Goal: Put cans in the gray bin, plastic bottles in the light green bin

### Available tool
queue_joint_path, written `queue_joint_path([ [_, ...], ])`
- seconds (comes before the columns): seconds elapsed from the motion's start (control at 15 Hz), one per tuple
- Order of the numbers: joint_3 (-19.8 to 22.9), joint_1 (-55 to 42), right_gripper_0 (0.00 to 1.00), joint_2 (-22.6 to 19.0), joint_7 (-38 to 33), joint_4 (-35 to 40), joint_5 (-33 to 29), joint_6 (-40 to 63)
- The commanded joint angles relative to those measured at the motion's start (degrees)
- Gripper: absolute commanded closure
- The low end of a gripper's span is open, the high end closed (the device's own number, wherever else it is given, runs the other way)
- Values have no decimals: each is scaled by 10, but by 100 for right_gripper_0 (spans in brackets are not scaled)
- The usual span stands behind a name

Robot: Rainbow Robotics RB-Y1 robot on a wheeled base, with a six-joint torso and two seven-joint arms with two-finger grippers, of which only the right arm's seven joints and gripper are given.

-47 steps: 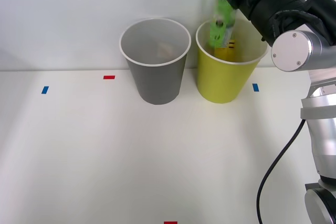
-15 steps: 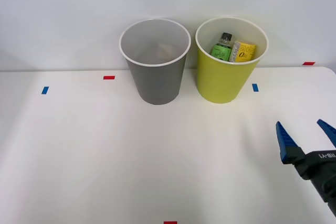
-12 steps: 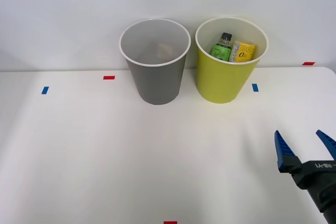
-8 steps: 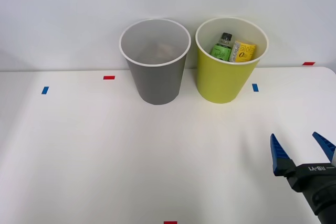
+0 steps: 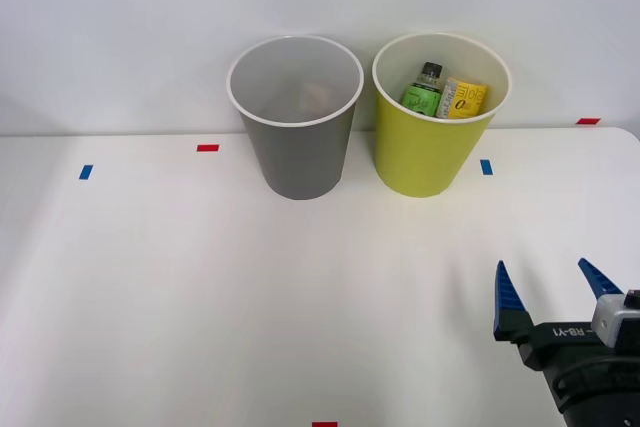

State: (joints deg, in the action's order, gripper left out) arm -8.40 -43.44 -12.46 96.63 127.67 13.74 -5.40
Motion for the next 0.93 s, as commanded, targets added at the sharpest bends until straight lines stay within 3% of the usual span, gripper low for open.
queue_joint_path([
  [0.07, -42, 2, 8, -55, -22, -71, -18, -123],
  [0.33, -81, -1, 8, -126, 0, -103, -18, -203],
  [0.4, -85, -2, 8, -129, 48, -114, -12, -217],
  [0.53, -92, -5, 8, -131, 79, -123, -3, -219],
  [0.93, -128, -22, 8, -125, 67, -149, 16, -272],
])
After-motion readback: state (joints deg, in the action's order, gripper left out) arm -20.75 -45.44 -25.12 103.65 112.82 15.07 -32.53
